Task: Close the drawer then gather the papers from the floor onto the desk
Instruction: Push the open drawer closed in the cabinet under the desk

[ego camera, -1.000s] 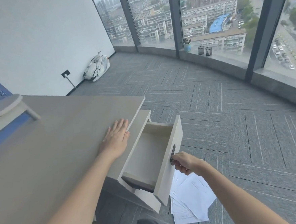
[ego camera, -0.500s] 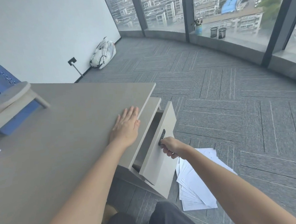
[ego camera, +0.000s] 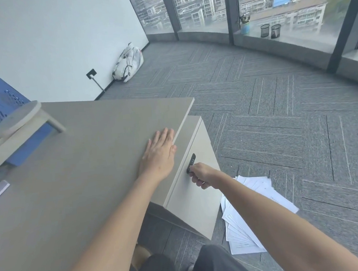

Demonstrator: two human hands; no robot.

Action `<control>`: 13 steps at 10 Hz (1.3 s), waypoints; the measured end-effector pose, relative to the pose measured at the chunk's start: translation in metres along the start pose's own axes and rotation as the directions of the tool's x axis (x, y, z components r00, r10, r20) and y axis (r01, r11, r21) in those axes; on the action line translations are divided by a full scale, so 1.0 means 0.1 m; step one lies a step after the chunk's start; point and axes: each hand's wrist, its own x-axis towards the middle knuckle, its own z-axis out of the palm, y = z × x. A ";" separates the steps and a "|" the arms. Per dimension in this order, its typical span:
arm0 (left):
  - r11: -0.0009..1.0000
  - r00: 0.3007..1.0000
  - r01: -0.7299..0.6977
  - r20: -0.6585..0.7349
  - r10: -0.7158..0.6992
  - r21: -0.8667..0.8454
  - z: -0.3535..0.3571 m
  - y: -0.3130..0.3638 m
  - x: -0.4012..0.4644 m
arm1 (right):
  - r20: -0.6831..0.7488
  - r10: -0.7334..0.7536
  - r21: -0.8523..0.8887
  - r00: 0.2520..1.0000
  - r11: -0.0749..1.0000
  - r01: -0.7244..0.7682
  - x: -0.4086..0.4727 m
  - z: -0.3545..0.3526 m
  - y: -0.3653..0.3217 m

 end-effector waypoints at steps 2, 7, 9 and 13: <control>1.000 1.000 0.002 -0.013 -0.002 0.005 0.02 0.00 0.00 | 0.018 -0.012 0.001 1.000 1.000 0.012 0.01 0.01 -0.03; 1.000 1.000 0.001 -0.014 -0.001 0.010 0.00 0.02 -0.03 | -0.138 -0.283 -0.424 0.949 0.883 0.201 0.03 0.08 0.04; 1.000 1.000 0.001 -0.014 -0.001 0.014 0.00 0.02 -0.04 | -0.163 -0.441 -0.754 0.883 0.632 0.177 -0.05 0.10 0.15; 1.000 1.000 0.007 -0.021 -0.007 0.014 0.03 0.01 -0.03 | -0.129 -0.564 -0.951 0.816 0.304 0.060 -0.17 0.16 0.11</control>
